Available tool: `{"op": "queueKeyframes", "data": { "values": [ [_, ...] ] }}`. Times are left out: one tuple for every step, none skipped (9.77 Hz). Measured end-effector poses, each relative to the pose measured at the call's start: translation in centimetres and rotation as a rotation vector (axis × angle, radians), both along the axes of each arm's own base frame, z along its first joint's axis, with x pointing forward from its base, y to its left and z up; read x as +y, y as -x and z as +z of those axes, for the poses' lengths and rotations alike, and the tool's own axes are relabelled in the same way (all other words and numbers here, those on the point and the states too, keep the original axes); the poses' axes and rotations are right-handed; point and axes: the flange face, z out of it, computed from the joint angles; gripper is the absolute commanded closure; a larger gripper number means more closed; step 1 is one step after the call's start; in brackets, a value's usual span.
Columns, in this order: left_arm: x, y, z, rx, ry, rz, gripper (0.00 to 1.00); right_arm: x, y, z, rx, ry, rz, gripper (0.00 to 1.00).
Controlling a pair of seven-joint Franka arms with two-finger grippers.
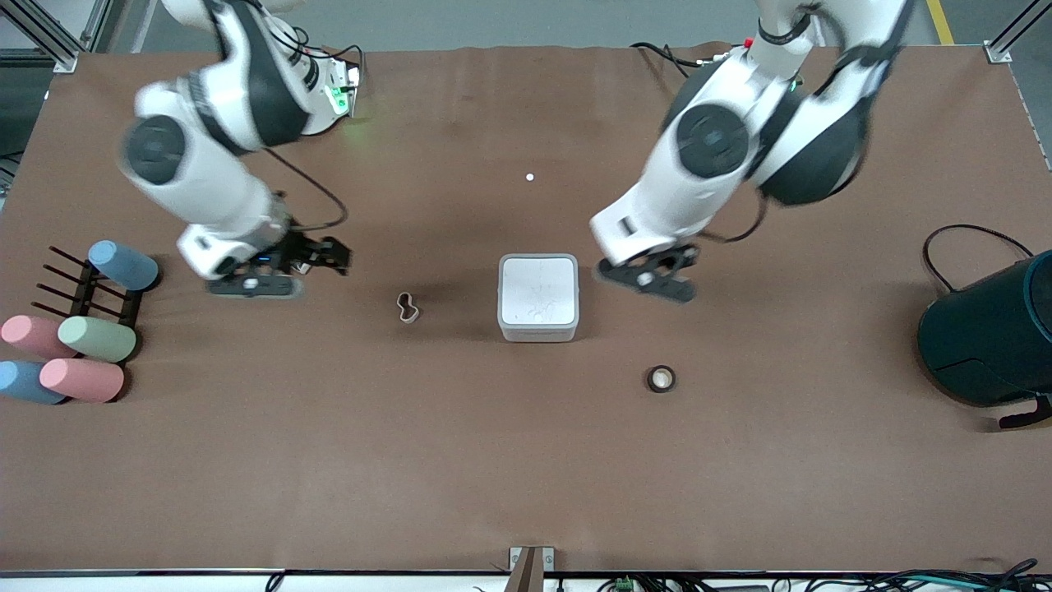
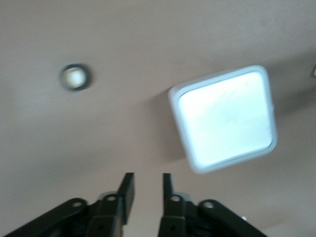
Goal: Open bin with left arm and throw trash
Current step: 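Lift the bin lid with the left gripper while the right gripper grasps the strip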
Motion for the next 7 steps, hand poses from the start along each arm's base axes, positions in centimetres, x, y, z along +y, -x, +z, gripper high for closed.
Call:
{"op": "queueKeyframes", "data": {
  "values": [
    [-2.6,-0.2,-3.1,-0.006,0.019,-0.008,1.0,1.7,0.9,-3.4,-0.003,0.001,0.009,0.0],
    [-4.4,-0.3,-5.4,-0.016,0.036,-0.002,1.0,2.8,1.0,-6.3,-0.013,-0.001,0.009,0.0],
    [-5.8,-0.3,-7.0,-0.036,0.05,0.005,1.0,3.4,0.7,-8.9,-0.025,-0.005,-0.004,0.0],
    [-7.0,0.0,-8.2,-0.066,0.057,0.005,1.0,3.6,0.4,-11.3,-0.034,-0.007,-0.014,0.0],
    [-7.9,0.2,-9.3,-0.088,0.055,0.012,1.0,4.0,0.3,-13.6,-0.047,-0.011,-0.021,0.0],
    [-8.7,0.6,-10.3,-0.097,0.057,0.016,1.0,5.1,0.6,-15.8,-0.053,-0.013,-0.03,0.0],
    [-9.5,1.0,-11.3,-0.103,0.062,0.01,1.0,6.1,1.2,-17.1,-0.047,-0.009,-0.032,0.09]
  ]
}}
